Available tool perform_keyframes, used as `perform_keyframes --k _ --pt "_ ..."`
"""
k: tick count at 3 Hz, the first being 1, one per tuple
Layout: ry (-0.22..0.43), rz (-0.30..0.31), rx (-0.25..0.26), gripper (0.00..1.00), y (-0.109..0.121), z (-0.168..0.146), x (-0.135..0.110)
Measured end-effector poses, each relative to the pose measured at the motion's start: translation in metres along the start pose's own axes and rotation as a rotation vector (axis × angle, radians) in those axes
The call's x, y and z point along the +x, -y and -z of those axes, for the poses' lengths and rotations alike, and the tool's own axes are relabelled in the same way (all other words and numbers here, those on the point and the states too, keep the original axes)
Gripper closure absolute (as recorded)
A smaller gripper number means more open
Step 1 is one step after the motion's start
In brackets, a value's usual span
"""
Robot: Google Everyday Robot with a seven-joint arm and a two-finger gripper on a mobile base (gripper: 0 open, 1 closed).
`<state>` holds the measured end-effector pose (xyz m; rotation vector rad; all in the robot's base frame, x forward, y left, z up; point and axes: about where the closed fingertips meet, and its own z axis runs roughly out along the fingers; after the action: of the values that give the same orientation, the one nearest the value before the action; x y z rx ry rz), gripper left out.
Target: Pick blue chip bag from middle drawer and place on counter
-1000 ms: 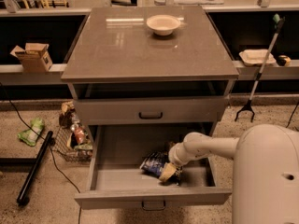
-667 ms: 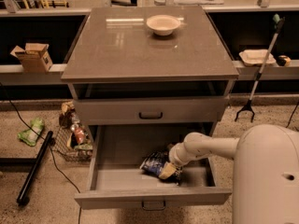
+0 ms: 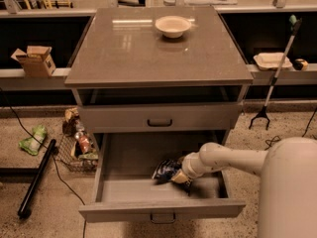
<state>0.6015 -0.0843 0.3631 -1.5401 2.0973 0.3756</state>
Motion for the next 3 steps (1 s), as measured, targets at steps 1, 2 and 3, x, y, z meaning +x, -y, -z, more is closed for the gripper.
perform_keyframes --k 1,2,3 --pt "0.052 0.044 0.045 0.84 0.001 0.035 -0.012" --pt "0.107 0.099 0.101 1.0 0.007 0.098 -0.025" --pt "0.082 0.158 0.206 1.0 0.02 0.188 -0.037"
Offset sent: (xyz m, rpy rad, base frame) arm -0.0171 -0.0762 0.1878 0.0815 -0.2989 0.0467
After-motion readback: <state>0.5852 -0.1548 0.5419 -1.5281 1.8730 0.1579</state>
